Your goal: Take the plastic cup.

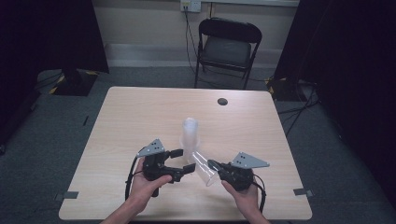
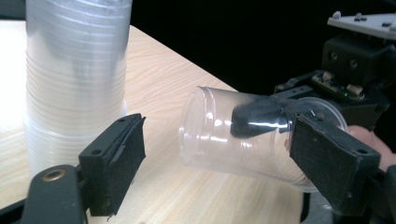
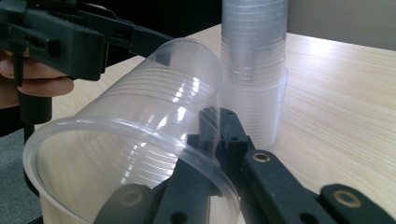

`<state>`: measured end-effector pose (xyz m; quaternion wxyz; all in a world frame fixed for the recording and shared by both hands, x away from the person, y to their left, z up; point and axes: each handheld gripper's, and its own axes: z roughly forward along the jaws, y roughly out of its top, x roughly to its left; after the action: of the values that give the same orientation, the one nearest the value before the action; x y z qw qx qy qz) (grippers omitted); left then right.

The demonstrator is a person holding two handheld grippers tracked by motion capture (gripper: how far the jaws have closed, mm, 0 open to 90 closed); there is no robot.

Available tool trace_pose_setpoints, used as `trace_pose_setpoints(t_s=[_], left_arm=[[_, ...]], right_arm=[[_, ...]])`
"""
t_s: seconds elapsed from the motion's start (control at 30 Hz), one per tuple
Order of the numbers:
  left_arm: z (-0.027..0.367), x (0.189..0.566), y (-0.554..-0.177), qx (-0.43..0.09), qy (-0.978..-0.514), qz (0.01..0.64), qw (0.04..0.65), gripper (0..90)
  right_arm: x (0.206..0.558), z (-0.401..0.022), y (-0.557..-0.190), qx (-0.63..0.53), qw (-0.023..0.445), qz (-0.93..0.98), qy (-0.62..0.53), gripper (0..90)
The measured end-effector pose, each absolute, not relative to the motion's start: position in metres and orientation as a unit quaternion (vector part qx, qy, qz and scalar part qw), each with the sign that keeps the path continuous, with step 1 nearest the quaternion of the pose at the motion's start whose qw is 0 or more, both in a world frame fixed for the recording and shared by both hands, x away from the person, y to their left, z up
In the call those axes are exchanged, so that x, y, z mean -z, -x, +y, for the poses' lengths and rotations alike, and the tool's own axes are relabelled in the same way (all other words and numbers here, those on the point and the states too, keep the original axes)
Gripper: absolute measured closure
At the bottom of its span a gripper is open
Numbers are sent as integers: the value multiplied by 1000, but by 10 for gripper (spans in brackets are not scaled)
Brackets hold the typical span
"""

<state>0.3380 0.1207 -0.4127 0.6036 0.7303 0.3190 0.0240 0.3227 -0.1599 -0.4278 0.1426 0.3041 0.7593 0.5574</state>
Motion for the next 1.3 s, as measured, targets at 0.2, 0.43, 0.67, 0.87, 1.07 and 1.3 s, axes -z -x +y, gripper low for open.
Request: trace_pose_setpoints(t_s=[0.2, 0.43, 0.67, 0.87, 1.07, 1.3], left_arm=[[123, 412, -332, -55, -746, 305, 590, 172], [123, 422, -327, -106, -781, 269, 554, 182], [119, 429, -325, -120, -802, 244, 532, 182], [112, 436, -323, -127, -825, 210, 509, 183], [102, 438, -318, -144, -830, 187, 505, 202], [96, 442, -316, -153, -836, 167, 500, 202]], right_arm=[[428, -162, -327, -547, 132, 767, -308, 900], [425, -165, -331, -524, 106, 784, -315, 900], [425, -165, -340, -492, 67, 802, -332, 900], [427, -163, -344, -462, 40, 817, -342, 900], [427, -161, -346, -442, 20, 828, -344, 900], [429, -161, -348, -418, -7, 842, -342, 900]])
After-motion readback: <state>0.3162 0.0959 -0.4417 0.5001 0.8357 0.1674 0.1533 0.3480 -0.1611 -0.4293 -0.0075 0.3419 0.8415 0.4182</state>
